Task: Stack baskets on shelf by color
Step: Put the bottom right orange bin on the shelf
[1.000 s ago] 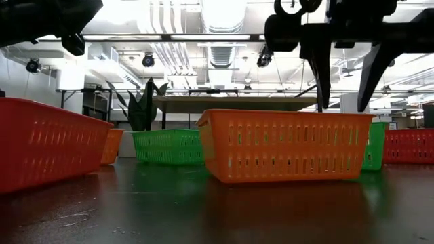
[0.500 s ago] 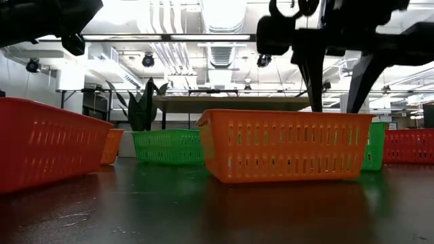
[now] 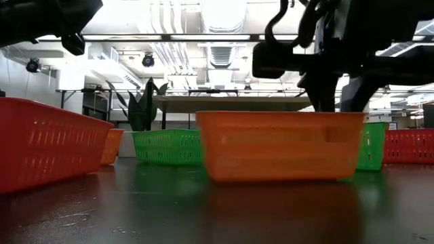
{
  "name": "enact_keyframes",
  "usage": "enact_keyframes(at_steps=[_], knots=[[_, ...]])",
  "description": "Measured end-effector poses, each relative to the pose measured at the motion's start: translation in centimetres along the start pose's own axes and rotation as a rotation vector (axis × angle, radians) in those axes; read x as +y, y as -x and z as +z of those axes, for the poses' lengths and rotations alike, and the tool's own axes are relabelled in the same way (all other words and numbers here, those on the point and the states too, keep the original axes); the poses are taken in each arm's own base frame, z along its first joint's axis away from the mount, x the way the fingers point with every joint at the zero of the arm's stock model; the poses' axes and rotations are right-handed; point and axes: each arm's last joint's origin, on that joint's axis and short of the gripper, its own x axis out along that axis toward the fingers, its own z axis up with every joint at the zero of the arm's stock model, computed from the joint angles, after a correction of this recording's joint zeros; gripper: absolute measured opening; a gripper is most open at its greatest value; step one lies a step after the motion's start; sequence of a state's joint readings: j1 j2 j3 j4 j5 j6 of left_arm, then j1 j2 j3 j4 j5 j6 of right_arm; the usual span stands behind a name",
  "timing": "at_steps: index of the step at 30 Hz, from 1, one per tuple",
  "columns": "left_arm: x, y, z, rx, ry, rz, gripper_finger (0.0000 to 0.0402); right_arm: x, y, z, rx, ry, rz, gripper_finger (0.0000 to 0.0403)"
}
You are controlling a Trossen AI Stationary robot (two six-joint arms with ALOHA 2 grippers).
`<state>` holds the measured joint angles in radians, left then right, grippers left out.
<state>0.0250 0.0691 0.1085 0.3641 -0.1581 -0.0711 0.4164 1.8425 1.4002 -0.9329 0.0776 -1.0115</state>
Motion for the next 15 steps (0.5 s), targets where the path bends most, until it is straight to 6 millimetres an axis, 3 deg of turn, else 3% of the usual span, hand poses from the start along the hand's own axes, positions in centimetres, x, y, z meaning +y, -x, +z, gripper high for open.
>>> enact_keyframes(at_steps=[8, 15], knots=[[0.0, 0.0, 0.4, -0.044, 0.006, 0.003, 0.0000, -0.8, 2.2, 1.4, -0.087, -0.057, -0.123, 0.0009], [-0.1, 0.1, 1.2, -0.125, -0.037, 0.003, 0.0000, -3.5, 7.1, 2.2, -0.109, -0.435, -0.349, 0.0009]])
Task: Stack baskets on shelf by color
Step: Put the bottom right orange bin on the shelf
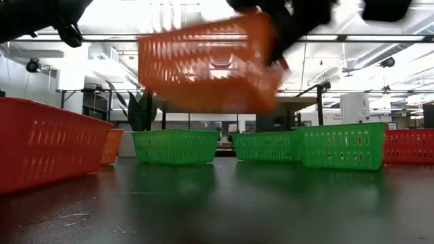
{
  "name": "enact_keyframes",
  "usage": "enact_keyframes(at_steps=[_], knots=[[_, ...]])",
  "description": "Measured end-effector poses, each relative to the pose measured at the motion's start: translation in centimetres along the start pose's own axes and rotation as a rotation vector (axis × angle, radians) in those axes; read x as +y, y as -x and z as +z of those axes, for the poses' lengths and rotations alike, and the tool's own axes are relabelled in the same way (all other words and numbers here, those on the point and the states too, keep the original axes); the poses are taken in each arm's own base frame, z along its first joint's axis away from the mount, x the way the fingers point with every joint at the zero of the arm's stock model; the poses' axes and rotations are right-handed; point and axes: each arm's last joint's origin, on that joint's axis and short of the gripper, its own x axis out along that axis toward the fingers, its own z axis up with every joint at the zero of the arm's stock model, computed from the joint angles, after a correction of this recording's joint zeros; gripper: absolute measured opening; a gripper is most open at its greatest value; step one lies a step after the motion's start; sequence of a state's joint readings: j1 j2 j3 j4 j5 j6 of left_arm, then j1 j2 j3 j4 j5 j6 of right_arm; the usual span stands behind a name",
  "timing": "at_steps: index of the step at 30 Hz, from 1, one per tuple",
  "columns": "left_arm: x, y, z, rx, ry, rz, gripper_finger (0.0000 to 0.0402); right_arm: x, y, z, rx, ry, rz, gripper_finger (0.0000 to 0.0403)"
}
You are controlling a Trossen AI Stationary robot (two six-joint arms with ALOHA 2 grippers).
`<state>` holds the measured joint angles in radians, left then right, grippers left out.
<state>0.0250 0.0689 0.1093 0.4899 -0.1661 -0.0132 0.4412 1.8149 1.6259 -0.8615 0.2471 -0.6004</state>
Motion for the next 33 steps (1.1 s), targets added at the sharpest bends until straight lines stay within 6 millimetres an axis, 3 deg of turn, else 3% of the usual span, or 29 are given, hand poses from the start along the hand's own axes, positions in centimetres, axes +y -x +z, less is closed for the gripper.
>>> enact_keyframes(at_steps=[7, 12, 16, 25, 33], knots=[[0.0, 0.0, 0.5, -0.043, 0.004, -0.001, 0.0000, -5.3, 5.5, -0.1, 0.053, -0.379, -0.279, 0.0009], [0.0, 0.0, 0.6, -0.055, 0.007, -0.001, 0.0000, -10.0, 8.1, -2.7, 0.032, -0.692, -0.338, 0.0009], [0.0, 0.0, 0.8, -0.074, 0.017, 0.003, 0.0000, -13.3, 9.1, -6.1, 0.033, -0.814, -0.301, 0.0009], [0.0, 0.0, 0.7, -0.066, 0.020, -0.003, 0.0000, -19.2, 7.8, -14.6, 0.037, -0.931, -0.258, 0.0009], [0.0, 0.1, 0.8, -0.076, 0.072, -0.008, 0.0000, -22.3, 5.3, -18.7, -0.048, -0.963, -0.274, 0.0009]])
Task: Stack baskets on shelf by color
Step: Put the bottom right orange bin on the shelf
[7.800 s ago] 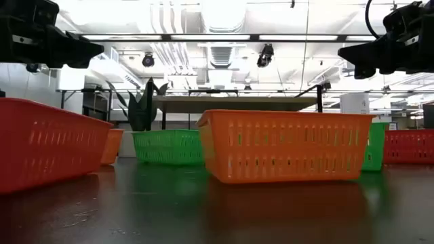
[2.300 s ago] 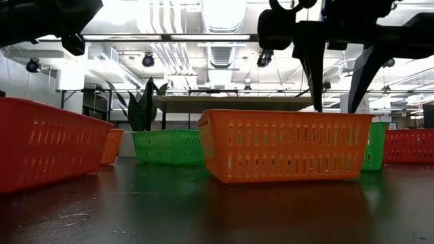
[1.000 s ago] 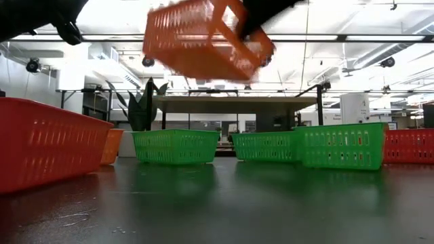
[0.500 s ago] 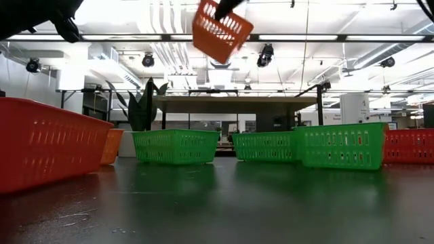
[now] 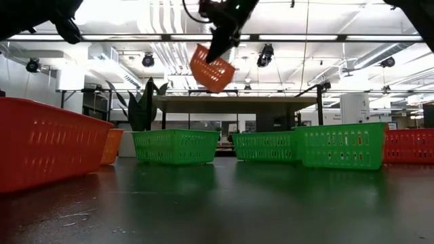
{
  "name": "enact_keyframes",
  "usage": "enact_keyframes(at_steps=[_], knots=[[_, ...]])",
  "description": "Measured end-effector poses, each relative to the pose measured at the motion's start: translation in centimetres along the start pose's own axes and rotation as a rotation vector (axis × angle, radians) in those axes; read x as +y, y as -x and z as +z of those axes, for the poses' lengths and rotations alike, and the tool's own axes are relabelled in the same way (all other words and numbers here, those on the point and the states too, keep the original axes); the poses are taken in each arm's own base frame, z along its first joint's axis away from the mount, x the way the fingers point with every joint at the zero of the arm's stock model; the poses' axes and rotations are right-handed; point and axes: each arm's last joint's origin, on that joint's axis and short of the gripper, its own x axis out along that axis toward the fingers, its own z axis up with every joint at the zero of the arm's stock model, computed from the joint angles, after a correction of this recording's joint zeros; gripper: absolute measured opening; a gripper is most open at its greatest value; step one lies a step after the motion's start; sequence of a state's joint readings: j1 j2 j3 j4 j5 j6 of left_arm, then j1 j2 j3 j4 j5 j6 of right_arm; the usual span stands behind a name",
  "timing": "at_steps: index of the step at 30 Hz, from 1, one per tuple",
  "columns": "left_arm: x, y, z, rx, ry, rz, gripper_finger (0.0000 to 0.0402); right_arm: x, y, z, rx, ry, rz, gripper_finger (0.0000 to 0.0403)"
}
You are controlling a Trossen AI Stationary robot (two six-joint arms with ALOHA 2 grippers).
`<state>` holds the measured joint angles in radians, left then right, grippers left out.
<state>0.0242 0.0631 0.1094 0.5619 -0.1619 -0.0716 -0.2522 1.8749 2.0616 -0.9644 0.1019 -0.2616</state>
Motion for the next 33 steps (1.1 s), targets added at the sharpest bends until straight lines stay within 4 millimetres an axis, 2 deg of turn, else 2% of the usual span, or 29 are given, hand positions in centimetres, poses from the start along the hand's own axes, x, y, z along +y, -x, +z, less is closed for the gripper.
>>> enact_keyframes(at_steps=[4, 12, 16, 24, 33], knots=[[0.0, 0.1, 0.1, -0.009, 0.002, -0.001, 0.0000, -0.4, -1.4, -0.3, 0.028, -0.007, 0.003, 0.0009], [0.0, 0.1, 0.3, -0.024, 0.004, -0.003, 0.0000, 0.0, -4.4, -0.8, 0.092, 0.039, 0.023, 0.0009], [0.0, 0.1, 0.3, -0.025, 0.004, -0.003, 0.0000, 0.2, -5.5, -1.0, 0.111, 0.036, 0.027, 0.0024], [0.0, 0.0, 0.3, -0.026, 0.004, -0.003, 0.0000, 0.2, -5.2, -0.9, 0.104, 0.022, 0.019, 0.0093], [0.0, 0.0, 0.4, -0.032, 0.005, -0.003, 0.0000, -0.5, -1.7, 0.5, 0.050, -0.033, 0.003, 0.0154]])
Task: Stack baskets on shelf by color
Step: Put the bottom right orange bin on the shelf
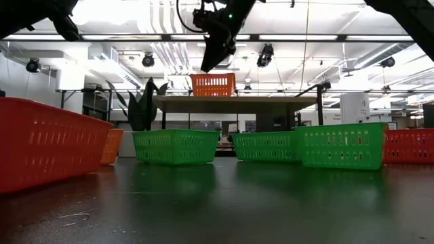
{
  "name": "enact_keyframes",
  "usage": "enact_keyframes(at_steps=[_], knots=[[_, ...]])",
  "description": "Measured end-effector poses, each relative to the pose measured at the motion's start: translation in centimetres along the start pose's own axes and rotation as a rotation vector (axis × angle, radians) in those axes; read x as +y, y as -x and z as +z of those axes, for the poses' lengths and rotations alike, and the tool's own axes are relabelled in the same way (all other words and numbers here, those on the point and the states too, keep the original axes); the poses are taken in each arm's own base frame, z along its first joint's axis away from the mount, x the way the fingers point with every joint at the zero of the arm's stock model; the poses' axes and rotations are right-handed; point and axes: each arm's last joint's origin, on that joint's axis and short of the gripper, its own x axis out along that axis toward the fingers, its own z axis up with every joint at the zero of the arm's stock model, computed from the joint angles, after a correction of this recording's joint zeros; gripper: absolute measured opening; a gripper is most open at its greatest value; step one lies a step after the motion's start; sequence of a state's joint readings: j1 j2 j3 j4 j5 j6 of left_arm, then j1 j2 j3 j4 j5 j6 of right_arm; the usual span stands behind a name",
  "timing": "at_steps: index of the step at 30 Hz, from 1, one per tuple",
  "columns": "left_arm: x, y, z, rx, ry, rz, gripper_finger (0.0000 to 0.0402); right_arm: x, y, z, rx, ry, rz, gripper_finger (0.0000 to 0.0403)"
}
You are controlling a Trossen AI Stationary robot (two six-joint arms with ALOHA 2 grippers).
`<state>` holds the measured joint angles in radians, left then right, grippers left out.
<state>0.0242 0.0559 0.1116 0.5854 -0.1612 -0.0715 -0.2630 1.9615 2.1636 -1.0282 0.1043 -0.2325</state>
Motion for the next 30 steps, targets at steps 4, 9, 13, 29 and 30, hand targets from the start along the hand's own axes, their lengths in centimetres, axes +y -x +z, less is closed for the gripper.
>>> enact_keyframes(at_steps=[4, 9, 13, 29, 30], knots=[[0.0, 0.0, 0.0, 0.000, 0.000, 0.000, 0.0000, -0.2, 2.1, 0.5, -0.008, -0.044, 0.000, 0.0159], [0.0, 0.0, 0.0, -0.001, 0.000, 0.000, 0.0000, -1.3, 4.4, -0.1, 0.072, -0.108, -0.030, 0.0132], [0.0, 0.0, 0.0, 0.000, 0.000, 0.000, 0.0000, -3.0, 4.9, -1.6, 0.200, -0.137, -0.099, 0.0085], [0.0, 0.0, -0.1, 0.001, 0.000, 0.000, 0.0000, -7.3, 0.0, -4.7, 0.231, -0.253, -0.036, 0.0009], [0.0, 0.0, -0.1, 0.002, 0.000, 0.000, 0.0000, -7.2, -0.2, -4.5, 0.206, -0.254, -0.020, 0.0009]])
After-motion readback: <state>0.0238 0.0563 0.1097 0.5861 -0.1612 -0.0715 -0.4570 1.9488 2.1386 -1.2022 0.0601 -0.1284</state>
